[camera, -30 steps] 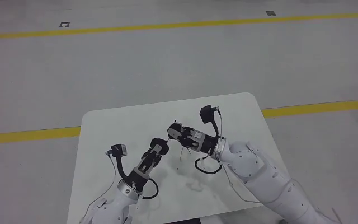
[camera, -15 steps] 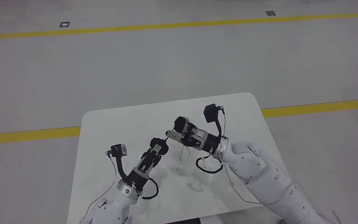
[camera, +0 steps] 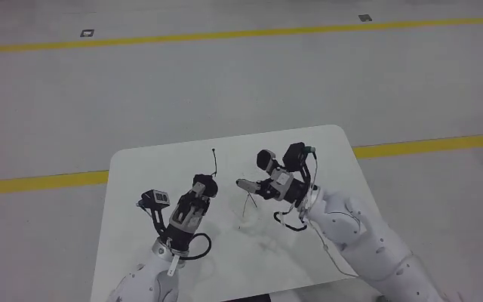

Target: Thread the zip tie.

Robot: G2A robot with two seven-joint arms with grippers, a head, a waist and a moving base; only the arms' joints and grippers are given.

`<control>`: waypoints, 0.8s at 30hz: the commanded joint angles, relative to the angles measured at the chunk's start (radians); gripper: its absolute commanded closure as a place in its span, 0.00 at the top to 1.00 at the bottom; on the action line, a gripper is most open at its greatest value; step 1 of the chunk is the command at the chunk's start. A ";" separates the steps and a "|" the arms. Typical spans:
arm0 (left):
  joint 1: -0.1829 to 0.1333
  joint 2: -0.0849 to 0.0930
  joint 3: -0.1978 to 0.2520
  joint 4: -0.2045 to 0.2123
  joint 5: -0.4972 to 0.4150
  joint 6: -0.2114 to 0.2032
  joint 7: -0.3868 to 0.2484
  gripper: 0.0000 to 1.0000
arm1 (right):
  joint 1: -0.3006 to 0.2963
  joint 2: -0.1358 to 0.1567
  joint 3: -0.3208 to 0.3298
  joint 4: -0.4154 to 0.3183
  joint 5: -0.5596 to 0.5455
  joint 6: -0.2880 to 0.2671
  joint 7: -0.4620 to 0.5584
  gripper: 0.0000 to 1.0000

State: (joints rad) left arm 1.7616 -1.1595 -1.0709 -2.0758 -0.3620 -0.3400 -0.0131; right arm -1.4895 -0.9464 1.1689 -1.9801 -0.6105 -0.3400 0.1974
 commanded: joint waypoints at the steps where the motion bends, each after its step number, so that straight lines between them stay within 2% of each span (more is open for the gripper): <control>1: -0.002 0.000 -0.003 0.001 -0.029 0.000 -0.019 0.00 | -0.001 0.002 -0.004 -0.001 -0.066 0.000 -0.019 1.00; 11: -0.004 -0.002 -0.002 0.002 -0.042 0.000 -0.012 0.00 | 0.000 0.002 -0.002 0.000 -0.085 0.003 -0.021 1.00; 13: -0.008 -0.008 0.001 -0.007 -0.096 0.000 0.019 0.00 | 0.000 0.002 -0.012 -0.005 -0.160 0.000 -0.044 1.00; 16: -0.004 -0.020 0.010 -0.028 -0.206 0.000 0.032 0.00 | -0.014 0.005 -0.029 0.000 -0.307 0.000 -0.132 1.00; 22: 0.018 -0.043 0.011 -0.035 -0.334 0.000 -0.028 0.00 | -0.037 0.013 -0.051 0.022 -0.497 0.000 -0.311 1.00; 24: 0.023 -0.050 0.007 -0.032 -0.362 0.000 -0.047 0.00 | -0.040 0.013 -0.058 0.031 -0.529 0.000 -0.364 1.00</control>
State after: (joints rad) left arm 1.7820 -1.2063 -1.0623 -2.1091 -0.7104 -0.3400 -0.0521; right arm -1.5293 -0.9331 1.1135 -1.9527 -1.1254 -0.3400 -0.1401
